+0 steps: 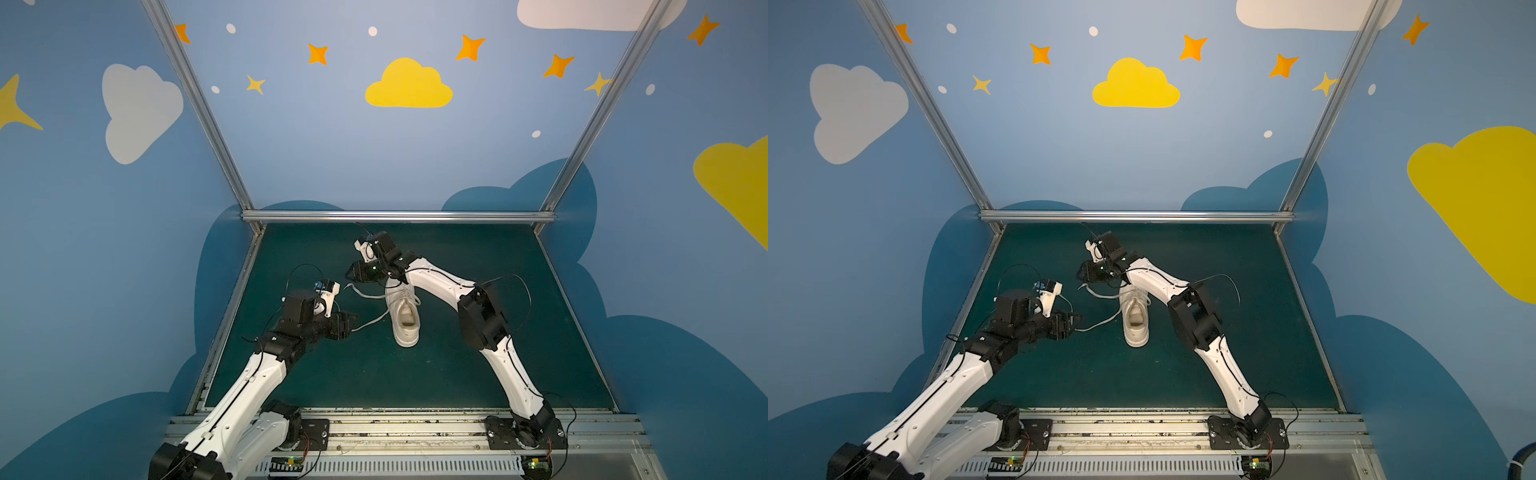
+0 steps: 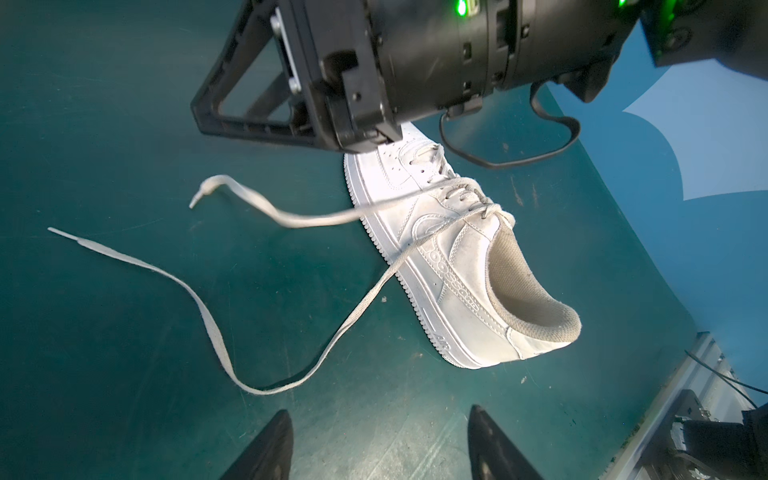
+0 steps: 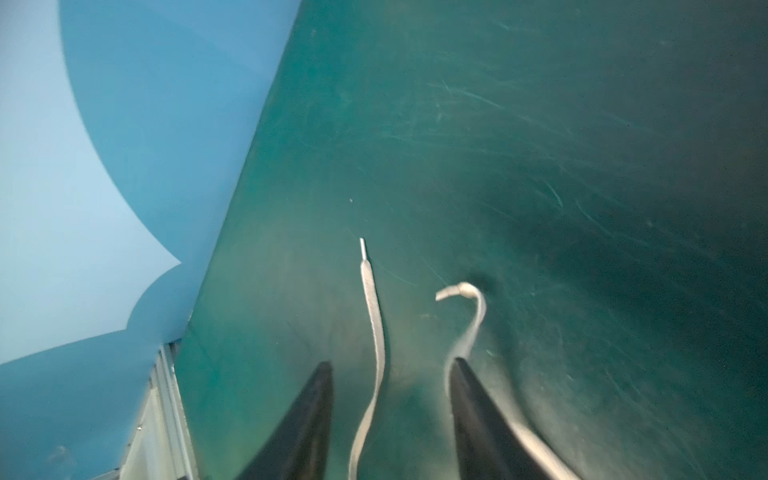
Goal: Tie the shoes
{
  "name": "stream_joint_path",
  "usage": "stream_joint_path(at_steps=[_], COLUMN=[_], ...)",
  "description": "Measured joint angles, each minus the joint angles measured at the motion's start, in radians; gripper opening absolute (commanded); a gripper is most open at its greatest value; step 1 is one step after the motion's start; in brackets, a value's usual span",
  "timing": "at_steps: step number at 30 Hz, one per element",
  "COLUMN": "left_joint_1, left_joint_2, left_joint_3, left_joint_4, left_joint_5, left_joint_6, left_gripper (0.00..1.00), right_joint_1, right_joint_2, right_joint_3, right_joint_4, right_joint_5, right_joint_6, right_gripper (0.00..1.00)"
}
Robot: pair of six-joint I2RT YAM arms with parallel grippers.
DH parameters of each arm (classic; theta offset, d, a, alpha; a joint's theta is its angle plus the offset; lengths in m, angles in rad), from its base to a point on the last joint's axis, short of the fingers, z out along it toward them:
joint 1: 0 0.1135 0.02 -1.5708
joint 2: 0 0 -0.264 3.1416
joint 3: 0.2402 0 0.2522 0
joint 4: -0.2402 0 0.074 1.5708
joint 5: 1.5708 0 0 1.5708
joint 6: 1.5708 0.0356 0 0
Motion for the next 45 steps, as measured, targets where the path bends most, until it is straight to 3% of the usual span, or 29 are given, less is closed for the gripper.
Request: stream_joint_path(at_steps=[3,8,18,22,37,45], left_joint_1=[0.000,-0.002,-0.052,-0.103,-0.232,-0.267], left_joint_2=[0.001,0.007,0.181,0.277,0.666,0.801], left_joint_3=[0.000,0.000,0.046,0.090,0.304,0.386], left_joint_4=[0.000,0.000,-0.031,-0.028,-0.001,-0.008], left_joint_5=[0.000,0.000,-0.047,-0.068,-0.206,-0.271], left_joint_6=[0.000,0.000,0.005,0.015,0.076,0.113], left_gripper=[0.68,0.68,0.68,0.67,0.48,0.39], right_joint_1=[0.004,0.006,-0.040,-0.089,-0.353,-0.489], right_joint_2=[-0.002,-0.034,-0.312,-0.428,-0.882,-1.137], right_joint_3=[-0.001,-0.028,-0.293,-0.397,-0.836,-1.038], right_joint_4=[-0.022,-0.040,0.025,0.050,0.069,0.085], right_joint_5=[0.014,0.030,0.016,0.008,-0.001,0.061], right_joint_6=[-0.024,-0.054,-0.068,-0.077,-0.112,-0.146], right_gripper=[0.61,0.62,0.59,0.58,0.58,0.58])
